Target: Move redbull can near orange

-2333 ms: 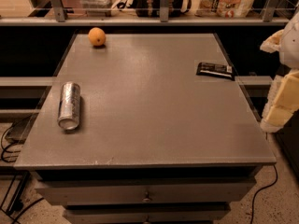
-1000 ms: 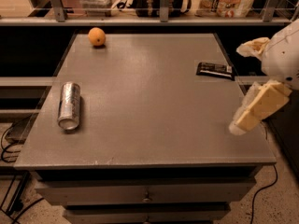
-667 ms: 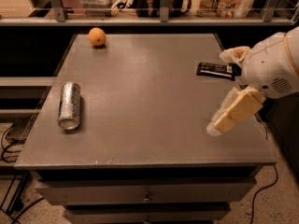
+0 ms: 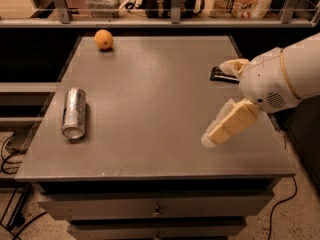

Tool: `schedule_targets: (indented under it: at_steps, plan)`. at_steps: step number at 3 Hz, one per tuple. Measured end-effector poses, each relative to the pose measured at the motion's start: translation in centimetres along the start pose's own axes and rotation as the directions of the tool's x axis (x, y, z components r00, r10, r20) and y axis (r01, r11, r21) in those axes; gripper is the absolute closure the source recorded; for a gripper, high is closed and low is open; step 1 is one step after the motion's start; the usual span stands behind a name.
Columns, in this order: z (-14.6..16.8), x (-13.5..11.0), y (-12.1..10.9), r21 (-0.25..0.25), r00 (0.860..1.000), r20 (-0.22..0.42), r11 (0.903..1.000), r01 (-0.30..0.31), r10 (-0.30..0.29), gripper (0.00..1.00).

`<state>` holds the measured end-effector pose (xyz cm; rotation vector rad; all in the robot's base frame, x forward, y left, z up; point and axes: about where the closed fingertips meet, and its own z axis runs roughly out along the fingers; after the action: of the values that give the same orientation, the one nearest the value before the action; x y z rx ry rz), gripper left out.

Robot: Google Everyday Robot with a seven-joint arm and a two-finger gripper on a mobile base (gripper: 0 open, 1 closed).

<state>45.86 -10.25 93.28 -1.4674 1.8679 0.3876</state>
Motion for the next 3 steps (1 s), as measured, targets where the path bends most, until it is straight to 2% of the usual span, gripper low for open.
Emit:
schedule_targets:
  at_steps: [1, 2, 3]
  plan:
    - [1.6, -0.7, 0.8, -0.016, 0.998, 0.055, 0.9997, -0.020, 0.021, 0.00]
    - [3.7, -2.2, 1.9, -0.021, 0.987, 0.152, 0.9989, -0.042, 0.044, 0.00]
    - [5.7, -4.4, 2.9, -0.014, 0.971, 0.236, 0.9990, -0.042, 0.044, 0.00]
